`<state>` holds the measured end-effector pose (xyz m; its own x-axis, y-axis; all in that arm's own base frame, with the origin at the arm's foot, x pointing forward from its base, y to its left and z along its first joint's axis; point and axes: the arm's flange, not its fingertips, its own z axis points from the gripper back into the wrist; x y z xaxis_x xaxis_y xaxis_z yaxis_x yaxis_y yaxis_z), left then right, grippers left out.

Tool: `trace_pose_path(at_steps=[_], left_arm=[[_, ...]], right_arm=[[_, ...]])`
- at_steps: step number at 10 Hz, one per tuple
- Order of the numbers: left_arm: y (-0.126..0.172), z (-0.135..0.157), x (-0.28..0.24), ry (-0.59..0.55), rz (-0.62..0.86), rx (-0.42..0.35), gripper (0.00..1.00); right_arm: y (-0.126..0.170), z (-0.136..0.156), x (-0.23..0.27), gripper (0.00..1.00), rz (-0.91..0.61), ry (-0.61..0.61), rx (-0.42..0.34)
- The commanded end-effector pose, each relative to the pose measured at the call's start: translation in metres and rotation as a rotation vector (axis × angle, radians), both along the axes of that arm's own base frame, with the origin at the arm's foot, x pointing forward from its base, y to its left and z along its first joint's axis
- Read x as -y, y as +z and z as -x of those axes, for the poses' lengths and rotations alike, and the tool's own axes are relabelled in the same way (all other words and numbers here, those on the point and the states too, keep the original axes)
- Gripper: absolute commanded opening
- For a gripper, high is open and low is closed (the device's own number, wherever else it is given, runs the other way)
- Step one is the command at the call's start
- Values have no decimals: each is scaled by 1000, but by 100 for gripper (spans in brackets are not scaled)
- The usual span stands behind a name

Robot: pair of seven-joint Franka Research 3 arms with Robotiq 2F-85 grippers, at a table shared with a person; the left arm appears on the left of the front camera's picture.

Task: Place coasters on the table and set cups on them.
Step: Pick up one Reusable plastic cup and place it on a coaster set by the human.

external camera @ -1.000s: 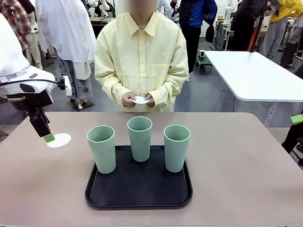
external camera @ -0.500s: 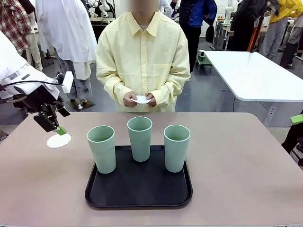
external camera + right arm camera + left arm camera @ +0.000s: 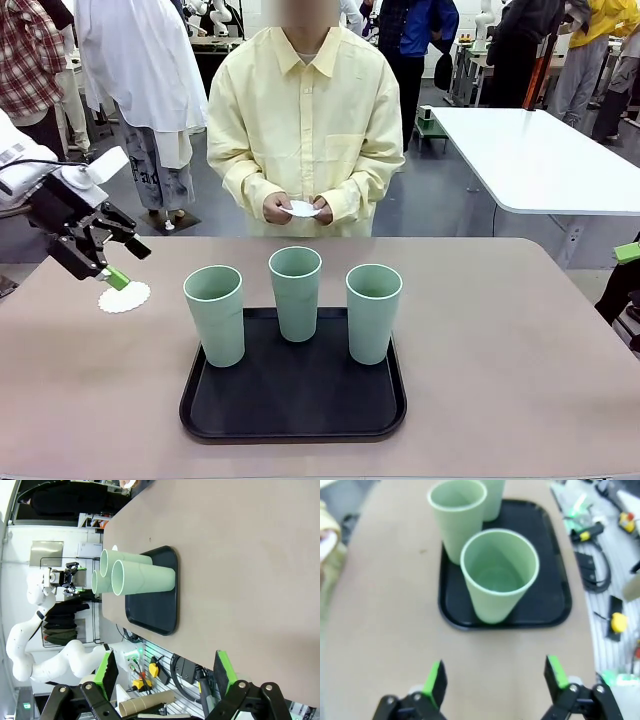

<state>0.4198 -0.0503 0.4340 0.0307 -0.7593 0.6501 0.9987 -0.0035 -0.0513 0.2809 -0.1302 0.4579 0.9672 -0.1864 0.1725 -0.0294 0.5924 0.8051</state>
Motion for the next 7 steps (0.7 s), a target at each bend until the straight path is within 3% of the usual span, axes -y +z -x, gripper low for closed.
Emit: trace_pose_path(at_steps=[1,2,5,7], left_arm=[[-19,-5,1,-54,100,78,100],[-25,-3,3,-58,137,102,100],[-38,-1,-8,-31,315,65,100],[-32,3,-20,12,335,83,100]], right_arm=[[-1,-2,1,100,-22,9,21],[-1,-2,1,100,-22,9,21],[-1,-2,1,100,-22,9,21],[-1,-2,1,100,-22,9,21]])
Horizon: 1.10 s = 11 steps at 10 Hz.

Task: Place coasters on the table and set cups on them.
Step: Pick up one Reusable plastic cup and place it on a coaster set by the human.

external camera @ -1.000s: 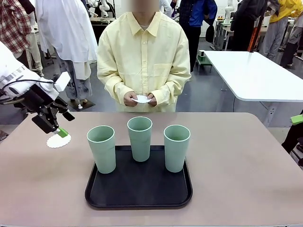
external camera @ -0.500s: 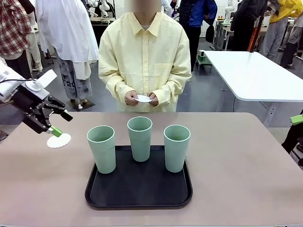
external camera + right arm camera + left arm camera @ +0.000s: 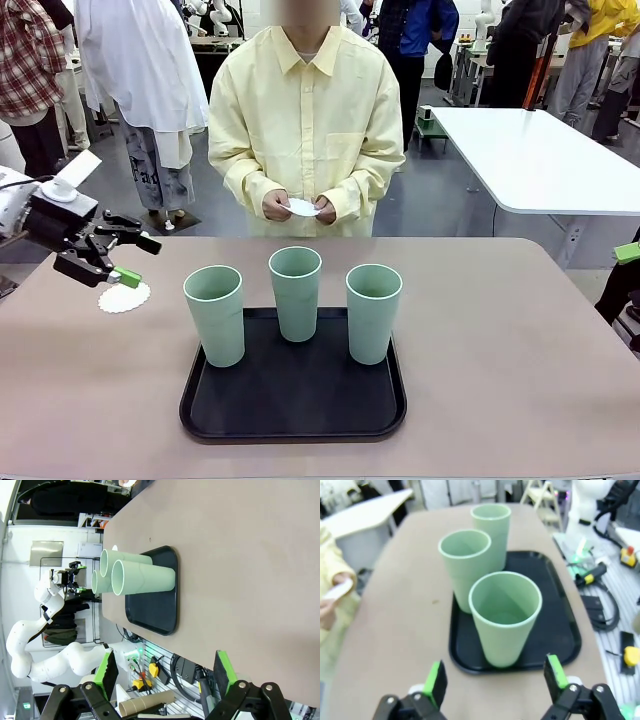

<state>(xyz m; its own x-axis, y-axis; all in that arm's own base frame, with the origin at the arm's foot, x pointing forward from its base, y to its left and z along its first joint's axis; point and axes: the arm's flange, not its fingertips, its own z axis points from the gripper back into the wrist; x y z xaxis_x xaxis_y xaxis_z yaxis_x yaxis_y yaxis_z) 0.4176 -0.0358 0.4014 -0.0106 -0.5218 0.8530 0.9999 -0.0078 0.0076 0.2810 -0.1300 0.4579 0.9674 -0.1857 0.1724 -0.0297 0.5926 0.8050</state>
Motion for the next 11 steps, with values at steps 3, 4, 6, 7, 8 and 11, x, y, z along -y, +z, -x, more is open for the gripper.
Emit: trace_pose_path(at_steps=[3,4,6,7,8,11], left_arm=[[0,0,0,0,0,0,100],[0,0,0,0,0,0,100],[0,0,0,0,0,0,100],[0,0,0,0,0,0,100],[0,1,2,-3,-18,-1,100],[-46,2,-16,5,89,31,100]], right_arm=[[-1,-2,1,100,-23,9,21],[-1,-2,1,100,-23,9,21],[-1,-2,1,100,-23,9,21],[-1,-2,1,100,-23,9,21],[-1,-2,1,100,-23,9,21],[-1,-2,1,100,-23,9,21]])
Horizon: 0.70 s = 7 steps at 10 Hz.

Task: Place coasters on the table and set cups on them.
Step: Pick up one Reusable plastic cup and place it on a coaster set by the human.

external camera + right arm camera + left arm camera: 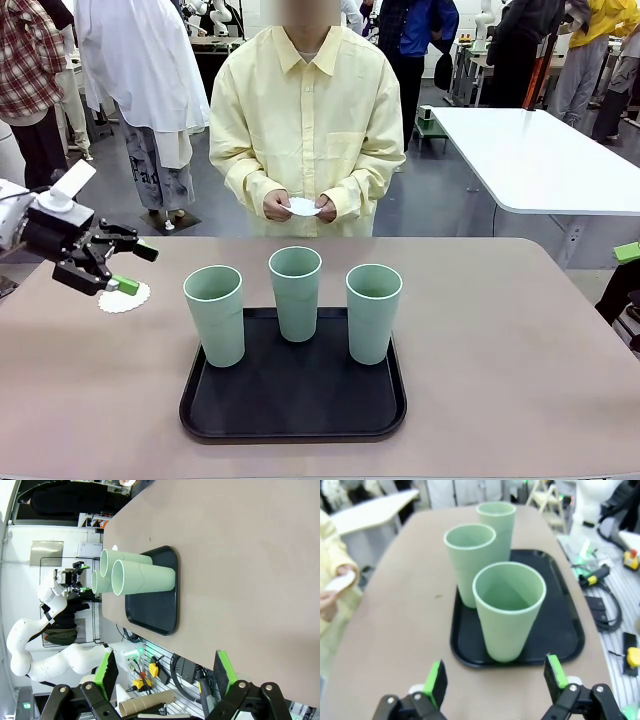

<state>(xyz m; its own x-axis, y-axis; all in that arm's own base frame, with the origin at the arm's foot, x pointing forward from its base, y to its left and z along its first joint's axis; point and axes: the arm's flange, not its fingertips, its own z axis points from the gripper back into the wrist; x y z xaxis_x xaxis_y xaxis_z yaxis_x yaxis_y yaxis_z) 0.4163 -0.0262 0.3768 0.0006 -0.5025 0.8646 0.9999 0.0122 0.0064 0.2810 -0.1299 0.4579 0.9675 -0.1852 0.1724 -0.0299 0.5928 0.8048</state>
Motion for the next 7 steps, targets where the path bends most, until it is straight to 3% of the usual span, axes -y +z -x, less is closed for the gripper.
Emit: trace_pose_path(at_steps=[1,4,7], left_arm=[[-35,3,-9,-14,73,18,100],[-72,8,-4,-54,129,-2,100],[-89,9,4,-75,217,43,100]], right_arm=[[-1,-2,1,100,-23,8,21],[-1,-2,1,100,-23,8,21],[-1,-2,1,100,-23,8,21]])
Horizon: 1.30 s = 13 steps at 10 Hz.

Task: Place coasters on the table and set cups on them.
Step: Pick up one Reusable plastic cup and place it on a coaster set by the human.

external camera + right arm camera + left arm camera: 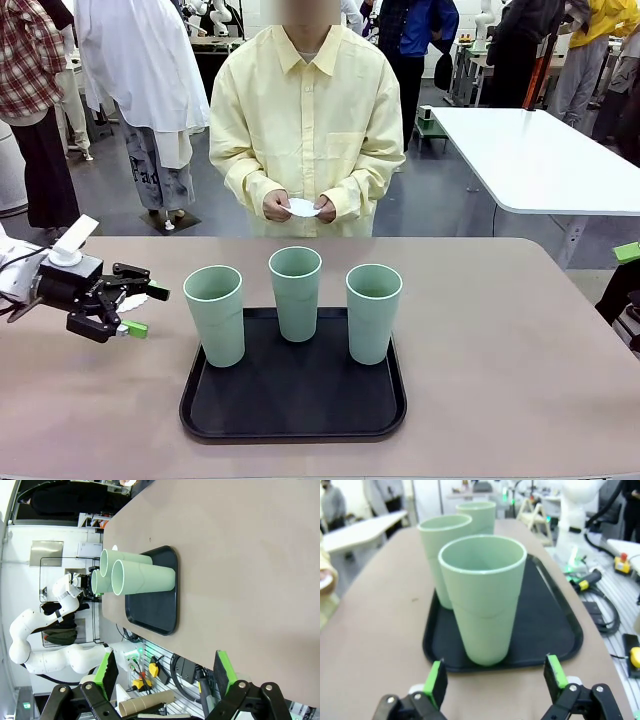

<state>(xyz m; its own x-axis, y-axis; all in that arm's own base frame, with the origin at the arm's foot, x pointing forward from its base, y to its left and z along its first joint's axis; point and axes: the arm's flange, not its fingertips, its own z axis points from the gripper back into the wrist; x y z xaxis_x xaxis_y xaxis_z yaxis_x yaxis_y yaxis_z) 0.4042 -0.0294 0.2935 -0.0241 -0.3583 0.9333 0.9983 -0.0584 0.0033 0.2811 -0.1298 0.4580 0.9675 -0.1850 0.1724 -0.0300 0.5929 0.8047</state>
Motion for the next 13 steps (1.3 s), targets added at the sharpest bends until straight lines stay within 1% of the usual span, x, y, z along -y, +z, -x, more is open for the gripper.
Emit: trace_pose_path(at_steps=[1,2,6,10,13], left_arm=[[-11,-10,5,2,63,36,100],[-15,-15,9,3,71,5,100],[-25,-40,29,5,77,-26,100],[-34,-41,55,-55,65,-46,100],[-35,-32,69,-119,65,-53,100]], right_arm=[[-1,-2,1,100,-23,8,21],[-1,-2,1,100,-23,8,21],[-1,-2,1,100,-23,8,21],[-1,-2,1,100,-23,8,21],[-1,-2,1,100,-23,8,21]])
